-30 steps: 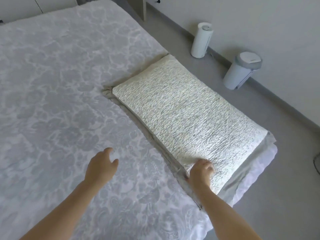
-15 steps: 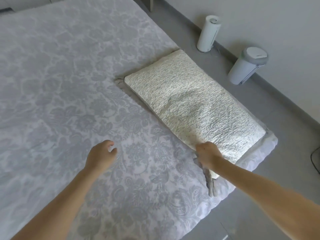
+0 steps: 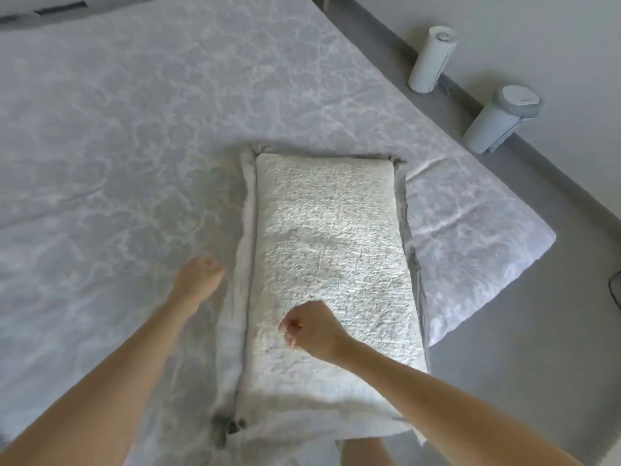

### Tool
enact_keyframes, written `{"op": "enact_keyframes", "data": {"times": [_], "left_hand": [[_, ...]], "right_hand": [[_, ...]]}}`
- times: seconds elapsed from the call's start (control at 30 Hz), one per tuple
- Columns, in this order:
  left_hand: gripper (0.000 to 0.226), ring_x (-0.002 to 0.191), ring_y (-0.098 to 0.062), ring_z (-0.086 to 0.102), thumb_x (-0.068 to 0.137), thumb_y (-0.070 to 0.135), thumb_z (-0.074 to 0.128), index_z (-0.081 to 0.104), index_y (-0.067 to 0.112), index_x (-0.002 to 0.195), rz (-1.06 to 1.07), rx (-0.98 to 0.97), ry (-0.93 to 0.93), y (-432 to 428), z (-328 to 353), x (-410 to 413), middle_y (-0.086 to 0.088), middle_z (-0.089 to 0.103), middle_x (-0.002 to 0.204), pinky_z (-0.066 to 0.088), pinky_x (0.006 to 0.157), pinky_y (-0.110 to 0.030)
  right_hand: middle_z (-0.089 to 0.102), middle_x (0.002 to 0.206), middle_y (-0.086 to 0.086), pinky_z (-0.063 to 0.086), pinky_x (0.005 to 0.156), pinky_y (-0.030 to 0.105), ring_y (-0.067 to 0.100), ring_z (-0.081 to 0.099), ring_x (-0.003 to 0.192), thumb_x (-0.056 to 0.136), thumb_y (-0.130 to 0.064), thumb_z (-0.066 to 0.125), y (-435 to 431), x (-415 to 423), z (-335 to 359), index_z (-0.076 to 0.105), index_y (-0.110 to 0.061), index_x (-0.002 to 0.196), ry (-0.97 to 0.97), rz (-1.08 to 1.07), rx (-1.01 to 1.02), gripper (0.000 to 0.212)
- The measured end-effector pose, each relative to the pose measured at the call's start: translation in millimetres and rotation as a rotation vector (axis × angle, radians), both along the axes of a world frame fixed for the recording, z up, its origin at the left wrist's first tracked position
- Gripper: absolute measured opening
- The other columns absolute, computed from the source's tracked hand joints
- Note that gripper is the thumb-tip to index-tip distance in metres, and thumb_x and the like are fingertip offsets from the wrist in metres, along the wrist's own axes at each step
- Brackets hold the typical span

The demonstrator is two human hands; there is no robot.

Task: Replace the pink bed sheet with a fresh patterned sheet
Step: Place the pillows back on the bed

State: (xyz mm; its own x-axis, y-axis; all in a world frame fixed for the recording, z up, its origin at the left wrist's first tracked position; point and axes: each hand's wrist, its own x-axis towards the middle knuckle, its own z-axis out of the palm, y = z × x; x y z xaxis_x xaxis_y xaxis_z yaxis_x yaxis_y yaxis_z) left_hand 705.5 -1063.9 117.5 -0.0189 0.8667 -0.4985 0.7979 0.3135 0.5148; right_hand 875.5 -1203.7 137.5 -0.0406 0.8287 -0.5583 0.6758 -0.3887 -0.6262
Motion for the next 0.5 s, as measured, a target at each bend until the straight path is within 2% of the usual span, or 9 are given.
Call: {"op": "enact_keyframes", "data": {"times": [0.07,0.17,0.23,0.3,0.33,0.37,0.4,0.43,0.5], "left_hand": [[0.025,0.1,-0.037,0.06,0.09,0.021,0.054,0.063,-0.003,0.094,0.006,-0.065,0.037,-15,-17,-20,-0.023,0.063,0.099,0.044,0.079,-0.035],[0.026,0.104,-0.036,0.059,0.095,0.02,0.05,0.06,-0.003,0.099,-0.018,-0.135,0.061,-30,-45,-31,-0.022,0.063,0.101,0.044,0.088,-0.037],[0.025,0.092,-0.031,0.059,0.096,0.023,0.048,0.058,0.002,0.086,-0.053,-0.153,0.062,-38,-62,-25,-0.014,0.06,0.086,0.044,0.085,-0.038],[0.026,0.077,-0.022,0.055,0.096,0.026,0.049,0.049,0.011,0.075,-0.05,-0.153,0.067,-45,-78,-12,-0.002,0.05,0.077,0.038,0.074,-0.032],[0.029,0.069,-0.017,0.049,0.096,0.027,0.049,0.043,0.014,0.07,-0.032,-0.161,0.059,-47,-84,-4,0.001,0.045,0.072,0.035,0.072,-0.031],[0.031,0.067,-0.018,0.048,0.095,0.028,0.05,0.044,0.014,0.069,-0.024,-0.172,0.054,-46,-90,5,0.0,0.046,0.07,0.038,0.073,-0.034],[0.031,0.074,-0.026,0.055,0.095,0.03,0.051,0.052,0.006,0.076,-0.023,-0.19,0.049,-45,-96,14,-0.009,0.054,0.076,0.043,0.077,-0.038],[0.037,0.089,-0.035,0.059,0.095,0.032,0.052,0.059,-0.004,0.095,-0.024,-0.19,0.058,-42,-103,20,-0.019,0.062,0.093,0.044,0.084,-0.04],[0.055,0.114,-0.034,0.054,0.095,0.038,0.051,0.049,-0.006,0.128,-0.018,-0.198,0.085,-32,-118,37,-0.02,0.058,0.124,0.042,0.093,-0.038]], "right_hand": [[0.071,0.106,0.008,0.046,0.094,0.027,0.021,0.063,0.103,0.088,-0.003,0.05,-1,16,-15,0.072,-0.008,0.103,-0.099,-0.176,0.047,0.027],[0.067,0.115,0.008,0.046,0.09,0.027,0.022,0.06,0.109,0.09,-0.016,0.055,-9,65,-40,0.064,-0.01,0.117,-0.305,-0.408,0.01,0.029],[0.067,0.113,0.012,0.046,0.086,0.029,0.026,0.061,0.106,0.093,-0.029,0.055,-19,100,-62,0.053,-0.007,0.129,-0.392,-0.497,-0.115,0.042],[0.066,0.112,0.015,0.048,0.084,0.033,0.029,0.062,0.104,0.093,-0.04,0.054,-24,132,-80,0.042,-0.005,0.138,-0.438,-0.563,-0.18,0.058],[0.065,0.112,0.015,0.05,0.081,0.035,0.03,0.062,0.102,0.092,-0.044,0.054,-25,145,-89,0.038,-0.004,0.14,-0.45,-0.588,-0.201,0.064],[0.064,0.113,0.016,0.051,0.079,0.036,0.031,0.062,0.101,0.091,-0.047,0.054,-24,156,-96,0.034,-0.003,0.141,-0.441,-0.608,-0.215,0.069],[0.062,0.116,0.016,0.05,0.077,0.035,0.031,0.061,0.101,0.09,-0.048,0.054,-22,166,-104,0.03,-0.003,0.143,-0.42,-0.629,-0.229,0.074],[0.06,0.12,0.016,0.049,0.074,0.034,0.029,0.061,0.099,0.088,-0.052,0.056,-19,176,-117,0.027,-0.004,0.145,-0.387,-0.655,-0.228,0.079],[0.06,0.121,0.011,0.051,0.064,0.03,0.022,0.063,0.088,0.076,-0.073,0.056,-7,195,-144,0.03,-0.011,0.144,-0.321,-0.686,-0.184,0.096]]}}
